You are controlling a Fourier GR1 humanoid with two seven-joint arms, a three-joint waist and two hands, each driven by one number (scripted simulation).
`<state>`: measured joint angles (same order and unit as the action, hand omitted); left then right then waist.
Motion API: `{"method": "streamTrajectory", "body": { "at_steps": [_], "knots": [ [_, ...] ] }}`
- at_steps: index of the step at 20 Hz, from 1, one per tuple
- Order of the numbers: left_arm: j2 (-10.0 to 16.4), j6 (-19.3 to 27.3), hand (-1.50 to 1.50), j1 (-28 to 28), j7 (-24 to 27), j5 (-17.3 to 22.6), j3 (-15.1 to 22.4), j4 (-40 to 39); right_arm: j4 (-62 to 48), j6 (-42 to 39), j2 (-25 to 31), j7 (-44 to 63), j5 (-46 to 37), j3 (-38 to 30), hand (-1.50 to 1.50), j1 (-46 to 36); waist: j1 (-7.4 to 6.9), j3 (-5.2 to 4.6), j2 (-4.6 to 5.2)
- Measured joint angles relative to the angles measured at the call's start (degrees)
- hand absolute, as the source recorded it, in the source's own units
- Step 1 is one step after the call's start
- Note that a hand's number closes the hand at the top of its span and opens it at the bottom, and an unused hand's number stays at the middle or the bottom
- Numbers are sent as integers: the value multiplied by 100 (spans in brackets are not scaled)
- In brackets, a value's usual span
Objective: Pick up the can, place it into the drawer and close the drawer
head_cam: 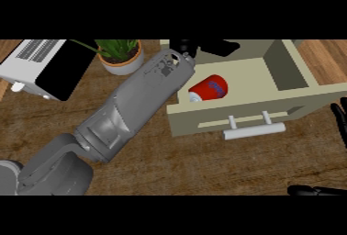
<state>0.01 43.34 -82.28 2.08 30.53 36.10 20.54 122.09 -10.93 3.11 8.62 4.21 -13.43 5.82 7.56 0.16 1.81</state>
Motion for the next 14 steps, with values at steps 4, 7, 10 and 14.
{"method": "streamTrajectory", "body": {
  "at_steps": [4,7,10,14],
  "knots": [
    [0,72,-150,157,200,171,-24,31,69,-11,98,-20,-50,-62,-150,-37,-14,-2,4],
    [-1,157,-150,150,204,294,-16,82,242,-47,197,-147,-340,-21,-150,66,-15,-5,-10],
    [-1,210,-150,137,228,436,-49,131,384,-68,374,-295,-721,27,-150,8,-36,-6,-10],
    [-1,237,-150,89,254,634,-79,219,433,-80,513,-566,-1236,178,-150,-30,-99,-6,-20]
  ]
}}
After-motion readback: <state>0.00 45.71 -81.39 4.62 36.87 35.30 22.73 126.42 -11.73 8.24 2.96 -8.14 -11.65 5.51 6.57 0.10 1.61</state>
